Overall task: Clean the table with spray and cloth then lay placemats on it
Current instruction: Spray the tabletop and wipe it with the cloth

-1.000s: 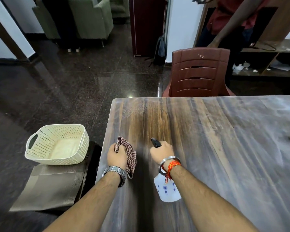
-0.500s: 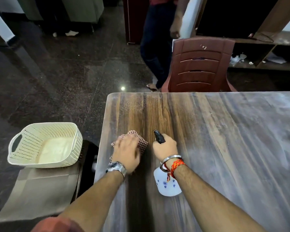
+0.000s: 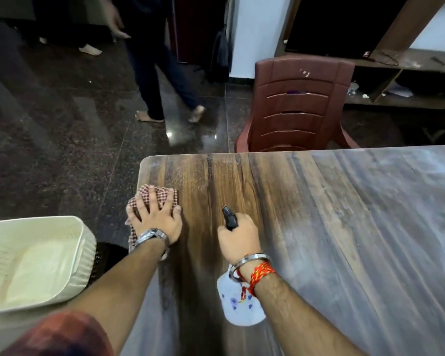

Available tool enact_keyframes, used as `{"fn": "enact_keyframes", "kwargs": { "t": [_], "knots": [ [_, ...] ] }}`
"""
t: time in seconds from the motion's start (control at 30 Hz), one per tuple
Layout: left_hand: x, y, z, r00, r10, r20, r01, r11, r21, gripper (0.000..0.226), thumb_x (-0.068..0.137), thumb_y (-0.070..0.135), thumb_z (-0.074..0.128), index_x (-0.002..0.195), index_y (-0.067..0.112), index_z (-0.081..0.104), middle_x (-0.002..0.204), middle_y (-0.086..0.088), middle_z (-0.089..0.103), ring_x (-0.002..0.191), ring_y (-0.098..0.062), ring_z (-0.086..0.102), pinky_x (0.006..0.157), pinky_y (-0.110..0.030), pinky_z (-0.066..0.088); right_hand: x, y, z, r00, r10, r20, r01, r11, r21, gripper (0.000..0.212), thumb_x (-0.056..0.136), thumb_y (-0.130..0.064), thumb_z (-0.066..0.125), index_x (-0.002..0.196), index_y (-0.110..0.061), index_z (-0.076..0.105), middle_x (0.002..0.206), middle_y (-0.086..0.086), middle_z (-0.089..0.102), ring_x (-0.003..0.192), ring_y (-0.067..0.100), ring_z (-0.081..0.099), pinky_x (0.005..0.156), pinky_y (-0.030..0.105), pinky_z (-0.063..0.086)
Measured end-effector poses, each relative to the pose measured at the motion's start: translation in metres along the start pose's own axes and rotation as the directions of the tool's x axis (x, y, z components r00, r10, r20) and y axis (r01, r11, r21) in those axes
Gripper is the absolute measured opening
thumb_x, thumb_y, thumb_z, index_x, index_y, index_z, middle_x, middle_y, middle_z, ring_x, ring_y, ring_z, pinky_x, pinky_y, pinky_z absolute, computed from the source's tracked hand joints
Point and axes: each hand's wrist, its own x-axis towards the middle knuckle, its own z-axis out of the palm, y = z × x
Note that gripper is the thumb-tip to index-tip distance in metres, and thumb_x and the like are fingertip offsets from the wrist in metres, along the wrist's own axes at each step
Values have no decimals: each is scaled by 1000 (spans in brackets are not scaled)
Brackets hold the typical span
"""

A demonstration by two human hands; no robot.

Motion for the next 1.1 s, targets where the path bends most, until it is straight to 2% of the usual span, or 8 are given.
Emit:
{"fn": "enact_keyframes", "kwargs": {
  "t": [0.17,0.33,0.43,0.53,0.63,0.8,0.93,1.1],
  "knots": [
    [57,22,-8,1000,16,-1,-16,999,-46,55,96,56,16,150,49,8,163,5,-4,148,-33,-8,116,-56,-8,30,-2,-10,992,124,-14,-121,985,119,17,76,-28,54,83,-12,55,84,9,64,73,31,63,70,39,56],
    [91,63,-12,998,68,9,-68,997,-47,58,94,57,17,151,45,11,163,6,-2,147,-34,-9,115,-57,-10,59,11,-45,980,168,-106,-150,975,165,21,67,-31,51,80,-16,55,85,14,64,76,38,66,70,52,58],
    [103,104,-11,990,138,12,-137,989,-55,59,93,58,18,151,45,13,163,7,-2,147,-33,-13,115,-57,-10,65,20,-74,966,161,-205,-136,982,129,21,73,-30,55,85,-13,58,87,14,65,80,36,64,73,43,55],
    [109,159,-6,963,270,11,-269,962,-39,59,92,58,21,150,46,14,163,9,1,148,-32,-11,115,-58,-9,65,35,-105,953,162,-256,-143,986,90,14,85,-19,54,91,-7,58,83,13,61,66,26,57,51,20,47],
    [92,226,4,892,451,26,-451,892,-16,57,92,56,24,149,48,16,162,11,4,148,-31,-8,114,-60,-7,64,50,-122,949,163,-271,-152,986,64,13,86,-18,54,90,-6,56,78,11,59,55,14,49,41,21,38],
    [26,296,24,739,669,86,-670,742,-17,54,93,55,26,147,51,20,162,11,12,148,-31,-3,113,-59,-9,69,54,-135,947,215,-238,-180,970,161,13,86,-18,54,93,-8,57,75,5,56,53,12,51,39,18,51],
    [22,275,22,813,582,29,-578,812,-79,55,92,56,28,147,48,26,162,11,12,148,-28,-2,115,-57,-6,70,57,-130,946,197,-256,-165,976,139,15,76,-26,54,81,-13,56,73,7,58,59,22,61,55,41,61],
    [87,144,-5,988,156,-9,-156,986,-61,60,93,62,19,151,47,10,163,8,0,148,-30,-8,115,-59,-5,60,59,-117,961,161,-225,-140,984,106,29,61,-35,48,82,-16,58,82,12,65,79,38,66,71,52,58]
  ]
}}
